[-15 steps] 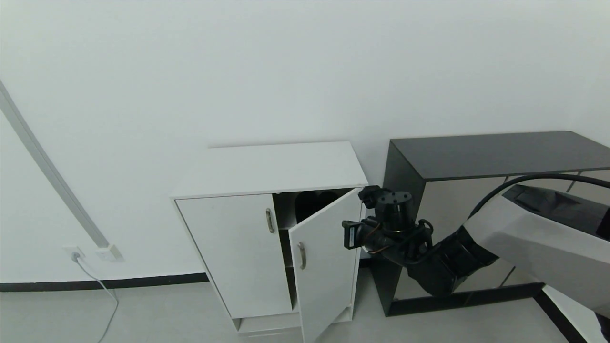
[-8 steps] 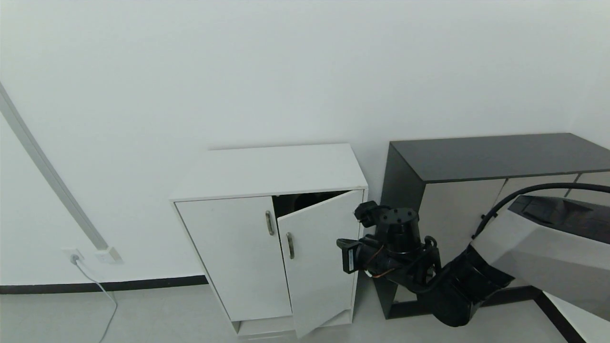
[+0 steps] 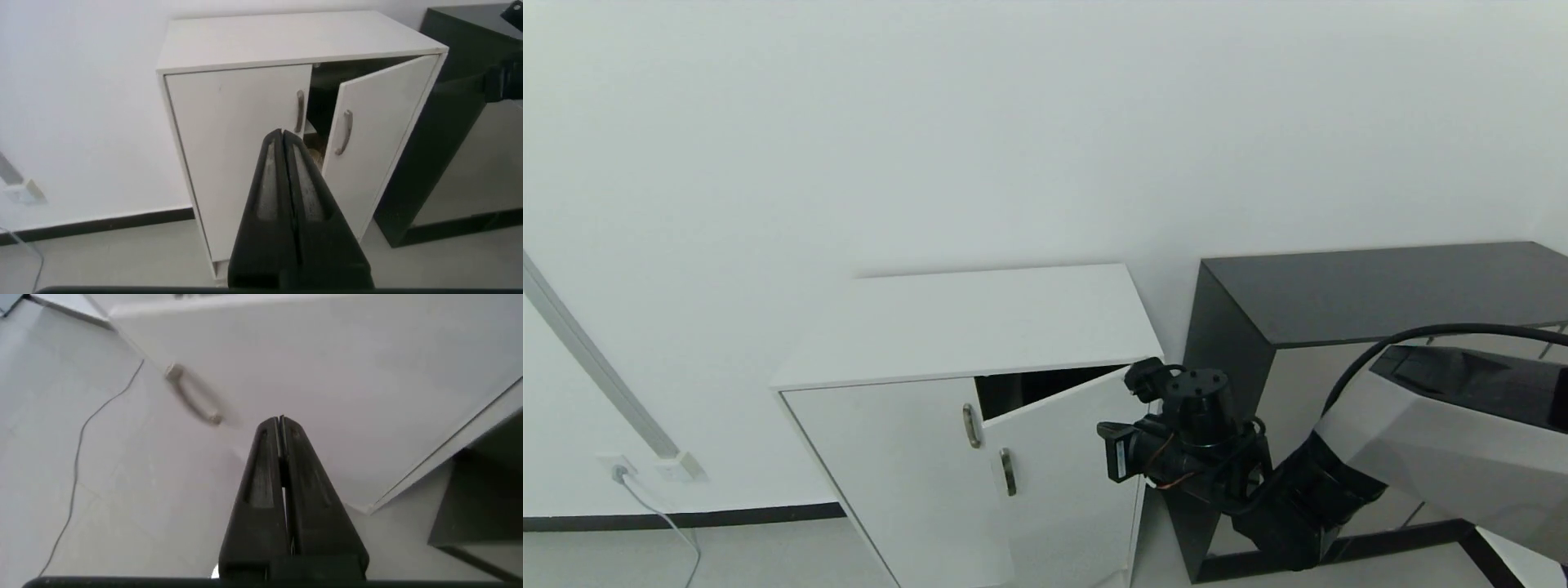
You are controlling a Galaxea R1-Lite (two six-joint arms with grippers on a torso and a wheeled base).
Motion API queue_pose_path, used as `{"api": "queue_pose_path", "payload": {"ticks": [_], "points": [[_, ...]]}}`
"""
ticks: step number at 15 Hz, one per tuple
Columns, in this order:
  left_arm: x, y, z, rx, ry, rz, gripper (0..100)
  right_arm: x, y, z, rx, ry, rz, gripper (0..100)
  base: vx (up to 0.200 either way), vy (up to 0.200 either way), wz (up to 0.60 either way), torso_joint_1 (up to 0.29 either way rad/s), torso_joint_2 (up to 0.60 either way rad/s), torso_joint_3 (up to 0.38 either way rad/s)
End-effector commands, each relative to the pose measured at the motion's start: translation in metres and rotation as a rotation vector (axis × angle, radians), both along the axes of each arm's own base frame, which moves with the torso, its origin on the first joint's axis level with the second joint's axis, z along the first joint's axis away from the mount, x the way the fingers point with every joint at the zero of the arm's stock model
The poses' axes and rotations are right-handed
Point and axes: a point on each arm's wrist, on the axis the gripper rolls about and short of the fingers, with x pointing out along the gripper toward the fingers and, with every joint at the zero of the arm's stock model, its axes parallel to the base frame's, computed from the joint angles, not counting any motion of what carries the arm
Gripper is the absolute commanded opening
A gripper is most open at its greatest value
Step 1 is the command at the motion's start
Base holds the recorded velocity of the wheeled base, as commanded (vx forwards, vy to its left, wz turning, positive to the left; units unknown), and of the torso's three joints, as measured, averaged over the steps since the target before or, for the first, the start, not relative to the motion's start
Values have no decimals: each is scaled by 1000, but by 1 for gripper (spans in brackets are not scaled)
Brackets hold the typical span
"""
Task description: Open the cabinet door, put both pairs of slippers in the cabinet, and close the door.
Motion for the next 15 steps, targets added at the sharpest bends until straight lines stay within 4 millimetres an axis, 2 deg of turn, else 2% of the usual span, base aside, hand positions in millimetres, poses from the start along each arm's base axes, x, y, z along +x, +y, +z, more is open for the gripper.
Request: {"api": "queue_pose_path", "payload": {"ticks": [1, 8, 15], "points": [[0, 0, 0, 0, -1, 0, 0, 3, 3, -11, -10, 11, 0, 0, 0, 0, 0, 0, 0, 0], [0, 0, 0, -2, 1, 0, 0, 15, 7, -16, -2, 2, -9, 0, 0, 0, 0, 0, 0, 0], [0, 0, 0, 0, 1, 0, 0, 36, 13, -18, 23, -31, -28, 0, 0, 0, 0, 0, 0, 0]]}}
